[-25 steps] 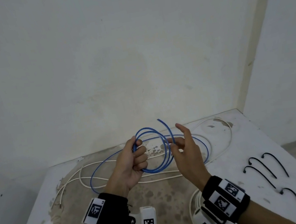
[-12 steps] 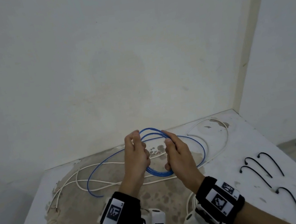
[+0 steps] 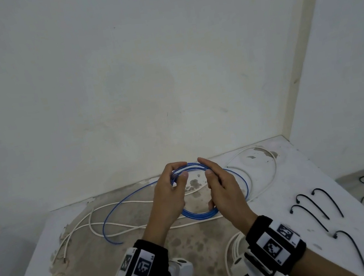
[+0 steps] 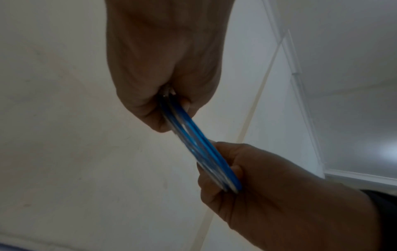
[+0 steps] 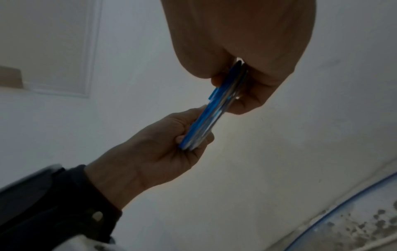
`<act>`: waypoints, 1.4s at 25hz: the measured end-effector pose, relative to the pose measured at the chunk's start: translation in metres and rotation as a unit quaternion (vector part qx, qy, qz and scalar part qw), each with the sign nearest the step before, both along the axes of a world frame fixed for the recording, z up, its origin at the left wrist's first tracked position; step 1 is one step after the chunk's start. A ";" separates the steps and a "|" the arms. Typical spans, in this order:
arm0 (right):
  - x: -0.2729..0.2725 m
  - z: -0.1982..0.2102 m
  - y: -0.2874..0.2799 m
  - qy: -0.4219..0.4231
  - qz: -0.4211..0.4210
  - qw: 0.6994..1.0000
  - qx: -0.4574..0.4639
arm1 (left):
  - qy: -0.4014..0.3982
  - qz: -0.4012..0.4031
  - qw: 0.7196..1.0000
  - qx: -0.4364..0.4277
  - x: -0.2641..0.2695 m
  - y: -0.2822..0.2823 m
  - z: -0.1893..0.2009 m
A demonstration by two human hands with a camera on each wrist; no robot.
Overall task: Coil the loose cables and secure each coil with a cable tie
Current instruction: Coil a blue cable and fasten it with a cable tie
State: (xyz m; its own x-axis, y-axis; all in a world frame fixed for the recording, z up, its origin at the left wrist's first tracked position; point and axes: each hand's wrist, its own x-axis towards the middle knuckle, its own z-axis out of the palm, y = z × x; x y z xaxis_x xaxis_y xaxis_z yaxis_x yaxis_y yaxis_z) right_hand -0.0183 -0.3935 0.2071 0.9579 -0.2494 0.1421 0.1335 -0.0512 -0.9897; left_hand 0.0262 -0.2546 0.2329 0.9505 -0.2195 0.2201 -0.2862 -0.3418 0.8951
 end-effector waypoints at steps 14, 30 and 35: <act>0.005 0.005 -0.001 -0.032 0.030 0.996 -0.079 | -0.059 0.042 0.997 -0.029 0.006 -0.004 0.003; 0.018 0.035 -0.003 0.117 0.119 0.936 0.309 | 0.261 0.153 0.890 -0.341 -0.005 -0.014 -0.013; 0.021 0.053 -0.034 0.173 0.191 0.954 0.155 | -0.015 0.117 0.990 -0.079 -0.002 0.005 -0.002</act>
